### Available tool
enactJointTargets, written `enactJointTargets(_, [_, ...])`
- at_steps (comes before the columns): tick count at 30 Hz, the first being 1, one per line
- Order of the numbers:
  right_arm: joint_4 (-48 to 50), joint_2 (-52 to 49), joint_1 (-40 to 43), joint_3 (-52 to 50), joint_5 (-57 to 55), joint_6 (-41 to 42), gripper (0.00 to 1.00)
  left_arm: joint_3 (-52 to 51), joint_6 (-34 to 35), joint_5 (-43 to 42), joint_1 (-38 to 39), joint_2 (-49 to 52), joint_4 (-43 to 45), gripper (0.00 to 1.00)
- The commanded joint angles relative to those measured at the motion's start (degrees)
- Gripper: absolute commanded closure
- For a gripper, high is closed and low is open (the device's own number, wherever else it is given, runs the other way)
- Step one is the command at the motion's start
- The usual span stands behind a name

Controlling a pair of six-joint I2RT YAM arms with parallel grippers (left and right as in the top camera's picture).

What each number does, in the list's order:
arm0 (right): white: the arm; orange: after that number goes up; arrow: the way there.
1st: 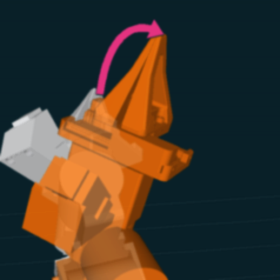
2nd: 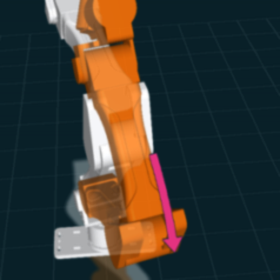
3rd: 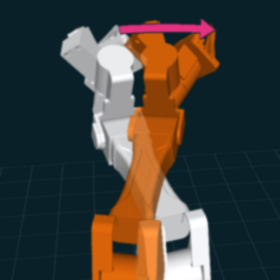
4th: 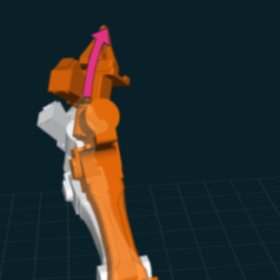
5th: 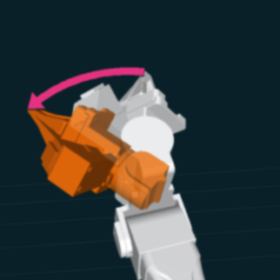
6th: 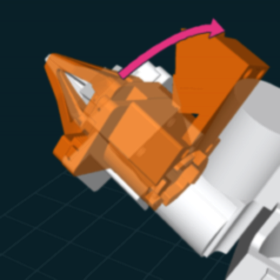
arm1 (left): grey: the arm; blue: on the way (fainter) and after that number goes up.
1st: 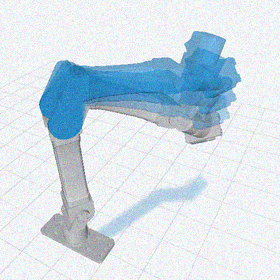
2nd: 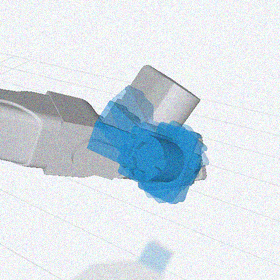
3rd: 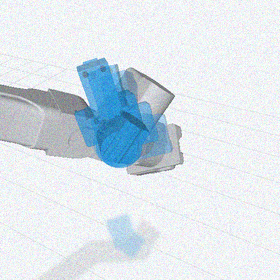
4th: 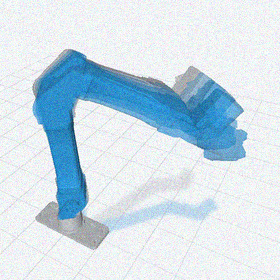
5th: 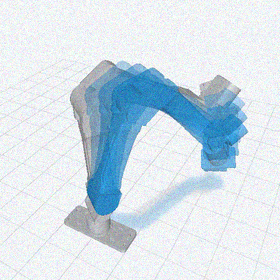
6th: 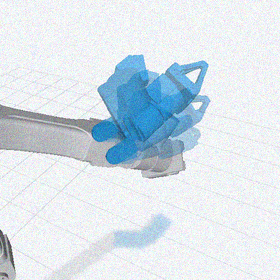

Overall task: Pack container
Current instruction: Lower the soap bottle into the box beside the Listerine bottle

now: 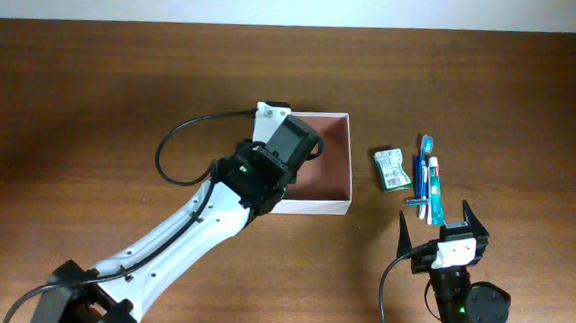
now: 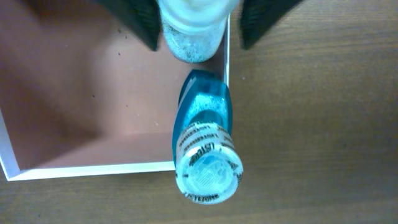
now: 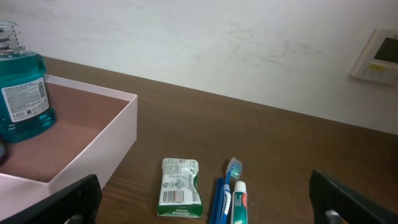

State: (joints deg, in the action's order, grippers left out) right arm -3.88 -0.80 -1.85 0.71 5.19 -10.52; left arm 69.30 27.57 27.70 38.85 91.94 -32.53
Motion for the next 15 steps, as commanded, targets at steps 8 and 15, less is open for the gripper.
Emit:
enactJointTargets(8, [-0.2,0.5,0.4,-0.4,-0.5,0.2,0.02,0.3,0.2,1.7,0.1,0.0,-1.2,0.52])
enactJointTargets(15, [-0.2,0.5,0.4,-0.4,-0.5,0.3,0.02,0.4,0.2,1.0,0.1,-4.7,-1.1,0.52])
